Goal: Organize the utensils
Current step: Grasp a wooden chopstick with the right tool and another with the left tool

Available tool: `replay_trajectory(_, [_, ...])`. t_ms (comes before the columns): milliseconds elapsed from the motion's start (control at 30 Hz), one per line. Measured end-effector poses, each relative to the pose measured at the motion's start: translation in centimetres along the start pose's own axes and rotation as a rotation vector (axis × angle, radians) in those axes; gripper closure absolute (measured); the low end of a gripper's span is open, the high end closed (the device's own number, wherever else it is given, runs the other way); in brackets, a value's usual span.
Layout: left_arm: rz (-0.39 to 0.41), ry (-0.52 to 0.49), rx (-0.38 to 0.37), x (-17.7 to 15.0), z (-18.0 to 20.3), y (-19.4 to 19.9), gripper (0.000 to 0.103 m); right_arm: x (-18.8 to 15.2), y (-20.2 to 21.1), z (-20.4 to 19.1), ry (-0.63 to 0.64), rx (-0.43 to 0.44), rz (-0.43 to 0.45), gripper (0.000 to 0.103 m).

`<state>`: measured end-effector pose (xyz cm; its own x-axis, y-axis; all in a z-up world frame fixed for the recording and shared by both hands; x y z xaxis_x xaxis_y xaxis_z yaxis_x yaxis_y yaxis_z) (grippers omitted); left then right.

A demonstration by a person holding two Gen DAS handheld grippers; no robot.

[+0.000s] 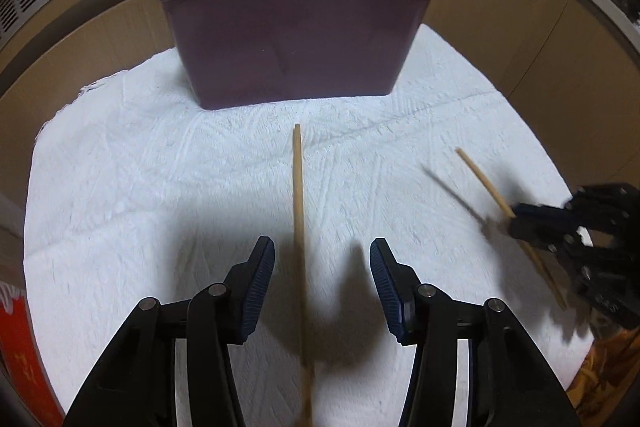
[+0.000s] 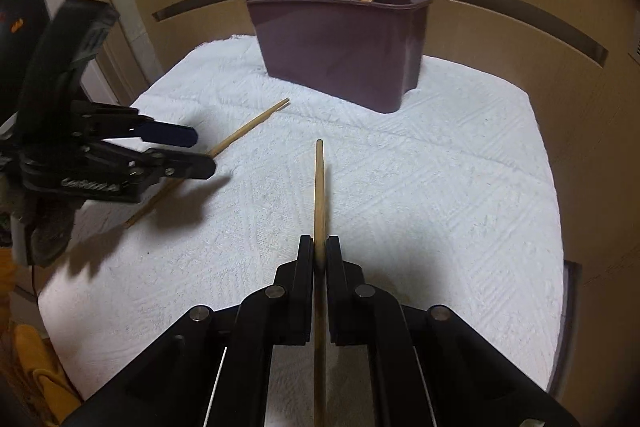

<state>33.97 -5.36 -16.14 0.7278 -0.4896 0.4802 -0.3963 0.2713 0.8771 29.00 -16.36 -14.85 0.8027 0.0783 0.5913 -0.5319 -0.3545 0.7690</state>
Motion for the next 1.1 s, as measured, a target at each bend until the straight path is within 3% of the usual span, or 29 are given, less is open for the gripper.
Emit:
replay_trajectory(67, [-0.043,-0.013,-0.004,0.9,-0.2,-1.0,0.066,-0.2,0.3,0.2,-0.002,-0.002,0.009,0.097])
replay_trajectory(167, [-0.090,-0.034,-0.004,1.7,-0.2,-2.0,0.072,-0.5,0.5,0.5,-0.008,0.002,0.014,0.097])
replay_trajectory(600, [-0.159,0.003,-0.025,2.5,-0.3,-3.3,0.072,-0.8,0.3,0.6,-0.051,0.047,0.021,0.097])
replay_trajectory(700, [-0.123,-0.054,0.040,2.7,-0.1,-3.3,0.077,-0.8,0.6,0.5,-0.055,0.046,0.029,0.097])
replay_trajectory(833, [-0.069,-0.020,0.047,2.5,0.4,-2.8,0.096,-0.8,1.1,0.2,-0.064,0.038,0.042,0.097])
replay_trajectory(1100, [0.106,-0.002,0.046,1.3,2.6,2.7,0.097,-0.3,3.6,-0.9,-0.066,0.026,0.084,0.097])
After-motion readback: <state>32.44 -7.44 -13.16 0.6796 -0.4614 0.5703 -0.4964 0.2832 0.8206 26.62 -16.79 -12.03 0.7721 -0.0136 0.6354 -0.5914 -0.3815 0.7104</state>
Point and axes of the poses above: each gripper's, at about its wrist camera, not at the fingertips, and y roughly against the way its jaws point, z to its right, x to its top, the point moved 10 cm from there along -y, roughly the way its jaws point, and after that the axes turned 11 degrees about -y, right-handed, at the moved point
